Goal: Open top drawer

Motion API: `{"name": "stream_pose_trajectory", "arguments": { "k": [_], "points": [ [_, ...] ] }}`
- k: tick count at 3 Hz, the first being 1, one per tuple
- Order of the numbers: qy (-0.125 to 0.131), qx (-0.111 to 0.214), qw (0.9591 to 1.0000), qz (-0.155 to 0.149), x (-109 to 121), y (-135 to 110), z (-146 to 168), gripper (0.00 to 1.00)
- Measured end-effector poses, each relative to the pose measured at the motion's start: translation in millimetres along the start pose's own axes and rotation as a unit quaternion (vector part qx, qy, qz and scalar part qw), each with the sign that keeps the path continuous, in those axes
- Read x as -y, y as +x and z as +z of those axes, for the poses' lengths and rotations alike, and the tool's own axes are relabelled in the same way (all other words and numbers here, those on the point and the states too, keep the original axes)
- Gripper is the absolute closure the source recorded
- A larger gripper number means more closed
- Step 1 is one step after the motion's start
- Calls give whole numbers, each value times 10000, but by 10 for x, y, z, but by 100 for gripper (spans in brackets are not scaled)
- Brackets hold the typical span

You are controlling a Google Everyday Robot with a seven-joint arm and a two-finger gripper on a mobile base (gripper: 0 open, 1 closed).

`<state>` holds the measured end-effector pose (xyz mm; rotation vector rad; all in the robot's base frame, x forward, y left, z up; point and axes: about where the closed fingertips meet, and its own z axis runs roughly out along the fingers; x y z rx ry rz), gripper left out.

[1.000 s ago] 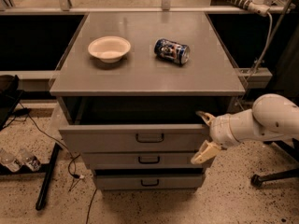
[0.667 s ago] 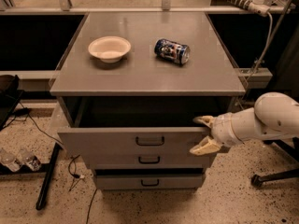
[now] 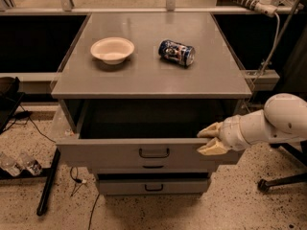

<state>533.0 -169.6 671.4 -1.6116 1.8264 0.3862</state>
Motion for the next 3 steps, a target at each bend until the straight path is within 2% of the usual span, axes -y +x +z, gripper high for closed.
{"name": "stream_pose_trajectory", "arguments": {
  "k": [1, 2, 3],
  "points": [
    [30, -12, 10000, 79, -165, 43, -103, 100],
    [29, -11, 10000, 79, -165, 42, -102, 81],
    [29, -11, 10000, 79, -165, 39, -106, 58]
  ]
}}
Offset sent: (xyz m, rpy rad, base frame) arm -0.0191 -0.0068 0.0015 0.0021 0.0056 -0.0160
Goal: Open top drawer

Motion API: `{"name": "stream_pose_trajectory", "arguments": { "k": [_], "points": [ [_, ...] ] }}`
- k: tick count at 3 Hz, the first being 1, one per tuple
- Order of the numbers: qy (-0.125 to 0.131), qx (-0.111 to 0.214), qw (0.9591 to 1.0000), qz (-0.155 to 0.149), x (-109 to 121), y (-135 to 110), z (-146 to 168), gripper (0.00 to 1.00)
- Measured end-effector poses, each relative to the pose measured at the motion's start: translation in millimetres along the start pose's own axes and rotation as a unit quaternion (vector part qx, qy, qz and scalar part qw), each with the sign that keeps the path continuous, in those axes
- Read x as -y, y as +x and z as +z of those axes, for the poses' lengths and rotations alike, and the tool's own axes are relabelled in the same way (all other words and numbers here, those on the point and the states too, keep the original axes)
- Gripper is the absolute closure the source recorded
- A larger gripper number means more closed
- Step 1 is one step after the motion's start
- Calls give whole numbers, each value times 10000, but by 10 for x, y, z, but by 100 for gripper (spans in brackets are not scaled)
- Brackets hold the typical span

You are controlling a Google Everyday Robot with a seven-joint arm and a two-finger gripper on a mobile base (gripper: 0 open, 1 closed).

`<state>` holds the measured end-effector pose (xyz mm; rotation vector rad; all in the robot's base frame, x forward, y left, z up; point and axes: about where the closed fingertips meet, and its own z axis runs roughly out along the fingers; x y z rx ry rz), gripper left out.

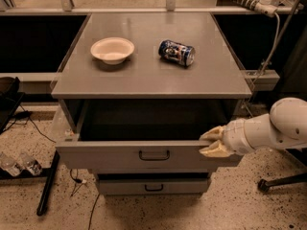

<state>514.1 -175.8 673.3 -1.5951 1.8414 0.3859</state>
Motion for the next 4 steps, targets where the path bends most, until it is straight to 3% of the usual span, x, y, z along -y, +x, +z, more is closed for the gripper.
{"name": "stream_pose_trajectory", "arguments": {
  "k": [1, 2, 4],
  "points": [
    [0, 1, 10000, 0, 5, -22, -26, 34],
    [27, 182, 9998, 77, -284, 152, -104, 39],
    [27, 182, 9998, 77, -268, 81, -155, 84]
  ]
}}
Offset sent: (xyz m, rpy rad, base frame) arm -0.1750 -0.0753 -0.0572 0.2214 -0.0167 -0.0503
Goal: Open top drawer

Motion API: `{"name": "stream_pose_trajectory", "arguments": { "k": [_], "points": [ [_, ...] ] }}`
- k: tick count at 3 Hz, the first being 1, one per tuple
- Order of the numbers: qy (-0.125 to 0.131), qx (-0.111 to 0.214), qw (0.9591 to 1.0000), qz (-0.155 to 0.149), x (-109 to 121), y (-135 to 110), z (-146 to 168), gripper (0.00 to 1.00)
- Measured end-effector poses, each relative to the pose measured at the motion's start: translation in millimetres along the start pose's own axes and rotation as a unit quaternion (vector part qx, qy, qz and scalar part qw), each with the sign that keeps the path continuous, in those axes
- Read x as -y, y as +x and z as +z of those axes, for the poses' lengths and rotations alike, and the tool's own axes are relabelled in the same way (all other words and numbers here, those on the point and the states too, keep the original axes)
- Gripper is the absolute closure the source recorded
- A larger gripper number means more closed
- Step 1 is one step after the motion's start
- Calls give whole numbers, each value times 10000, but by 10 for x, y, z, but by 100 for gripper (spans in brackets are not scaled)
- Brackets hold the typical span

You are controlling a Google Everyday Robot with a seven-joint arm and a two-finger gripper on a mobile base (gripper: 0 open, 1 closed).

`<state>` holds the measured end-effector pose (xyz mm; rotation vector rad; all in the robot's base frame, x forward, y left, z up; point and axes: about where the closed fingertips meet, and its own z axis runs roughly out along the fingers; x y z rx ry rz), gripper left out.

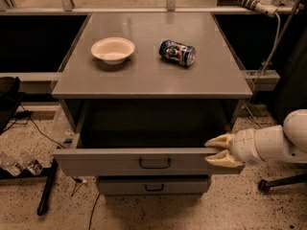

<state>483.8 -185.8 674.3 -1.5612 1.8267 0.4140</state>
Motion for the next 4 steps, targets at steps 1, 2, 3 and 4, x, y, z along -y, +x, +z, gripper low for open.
{"name": "stream_pose_trajectory", "arguments": {
  "k": [1, 2, 3, 4],
  "points": [
    [22, 19, 10000, 31, -96, 50, -48, 100],
    [22, 19, 10000, 31, -88, 21, -71, 100],
    [22, 19, 10000, 31, -88, 21, -70, 81],
    [20, 21, 10000, 31, -89, 21, -70, 57]
  ]
}}
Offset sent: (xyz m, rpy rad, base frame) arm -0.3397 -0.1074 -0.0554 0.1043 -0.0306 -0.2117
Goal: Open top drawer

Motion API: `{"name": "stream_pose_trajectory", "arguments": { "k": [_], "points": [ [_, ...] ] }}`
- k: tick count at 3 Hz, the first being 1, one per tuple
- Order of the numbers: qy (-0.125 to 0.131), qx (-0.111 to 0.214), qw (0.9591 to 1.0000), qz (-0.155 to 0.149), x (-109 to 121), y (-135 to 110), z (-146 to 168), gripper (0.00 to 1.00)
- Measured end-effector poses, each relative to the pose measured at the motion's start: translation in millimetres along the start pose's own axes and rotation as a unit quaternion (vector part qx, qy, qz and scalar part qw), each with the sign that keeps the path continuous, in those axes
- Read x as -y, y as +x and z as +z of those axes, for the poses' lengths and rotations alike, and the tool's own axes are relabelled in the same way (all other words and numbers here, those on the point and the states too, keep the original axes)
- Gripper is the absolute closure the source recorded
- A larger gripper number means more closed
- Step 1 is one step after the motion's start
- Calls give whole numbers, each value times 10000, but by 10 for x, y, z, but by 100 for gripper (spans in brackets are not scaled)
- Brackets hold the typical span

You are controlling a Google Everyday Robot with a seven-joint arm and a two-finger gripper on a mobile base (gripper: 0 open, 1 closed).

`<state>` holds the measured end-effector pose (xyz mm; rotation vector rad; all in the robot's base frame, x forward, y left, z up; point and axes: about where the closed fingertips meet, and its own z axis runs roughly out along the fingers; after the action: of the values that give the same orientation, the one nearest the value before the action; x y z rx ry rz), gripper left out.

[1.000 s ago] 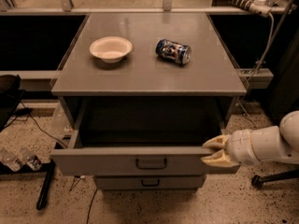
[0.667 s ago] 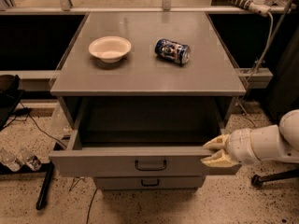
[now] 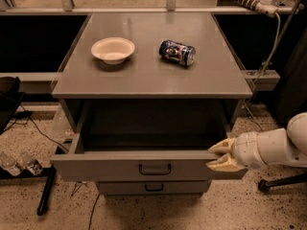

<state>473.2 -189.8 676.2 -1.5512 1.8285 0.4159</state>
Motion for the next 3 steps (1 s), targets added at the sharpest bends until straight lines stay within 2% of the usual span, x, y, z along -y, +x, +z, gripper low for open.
{"name": "stream_pose_trajectory", "arguments": {
  "k": [1, 2, 3],
  "points": [
    [-137, 166, 9998, -8, -54, -21, 13, 34],
    [-275, 303, 9992, 15, -159, -55, 18, 32],
    [-275, 304, 9992, 15, -159, -60, 11, 51]
  ]
}}
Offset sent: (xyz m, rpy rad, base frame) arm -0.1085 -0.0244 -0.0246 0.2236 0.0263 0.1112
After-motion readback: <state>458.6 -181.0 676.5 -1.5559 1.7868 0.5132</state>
